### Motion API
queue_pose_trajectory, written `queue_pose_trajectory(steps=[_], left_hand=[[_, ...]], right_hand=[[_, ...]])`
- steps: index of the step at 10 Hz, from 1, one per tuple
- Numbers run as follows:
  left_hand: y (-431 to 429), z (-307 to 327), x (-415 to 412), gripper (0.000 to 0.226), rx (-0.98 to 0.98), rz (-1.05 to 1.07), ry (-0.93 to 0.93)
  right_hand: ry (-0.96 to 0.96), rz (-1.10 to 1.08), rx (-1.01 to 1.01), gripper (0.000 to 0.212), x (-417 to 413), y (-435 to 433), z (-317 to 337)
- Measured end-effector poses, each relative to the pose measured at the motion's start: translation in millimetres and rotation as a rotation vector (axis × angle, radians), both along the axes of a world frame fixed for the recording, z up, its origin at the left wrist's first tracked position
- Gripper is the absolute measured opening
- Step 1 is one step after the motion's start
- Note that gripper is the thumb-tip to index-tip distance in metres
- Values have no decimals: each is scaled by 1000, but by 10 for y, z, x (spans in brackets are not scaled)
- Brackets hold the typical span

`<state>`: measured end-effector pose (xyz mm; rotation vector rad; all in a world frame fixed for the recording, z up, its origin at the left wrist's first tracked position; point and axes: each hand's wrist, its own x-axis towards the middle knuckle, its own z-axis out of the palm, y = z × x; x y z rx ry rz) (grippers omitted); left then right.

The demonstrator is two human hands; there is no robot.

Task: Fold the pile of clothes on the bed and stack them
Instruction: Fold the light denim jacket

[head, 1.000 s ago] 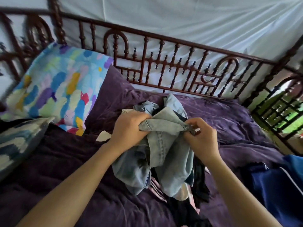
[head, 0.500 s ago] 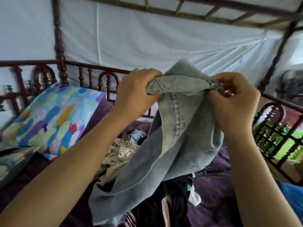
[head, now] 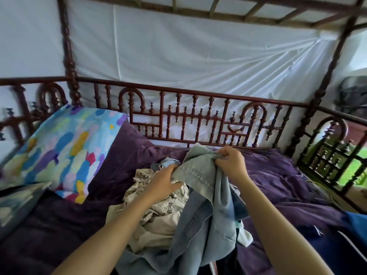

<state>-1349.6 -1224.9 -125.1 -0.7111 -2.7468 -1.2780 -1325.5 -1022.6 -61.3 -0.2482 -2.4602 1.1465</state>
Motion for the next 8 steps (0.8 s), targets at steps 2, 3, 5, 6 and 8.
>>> queue_pose_trajectory(steps=[2,3,5,6,8], left_hand=[[-134,-274,-133,26,97,47,-86],[-225,-443,-74,26,68,37,-144],[-371,-1155,75,20,-91,57,-362],[-357,-1443,129,25,-129,85,-447],[-189,-1822,184,15,-254,41,-547]], right_hand=[[-21,21,-61,19,-102,71,-312],[-75,-23,-91,21,-53,322,-633],[-662,-79,158,18,409,982,-1701],[-1033,24,292,20,767,1070,-2278],[-939,-121,223,34,1089,937,-2761]])
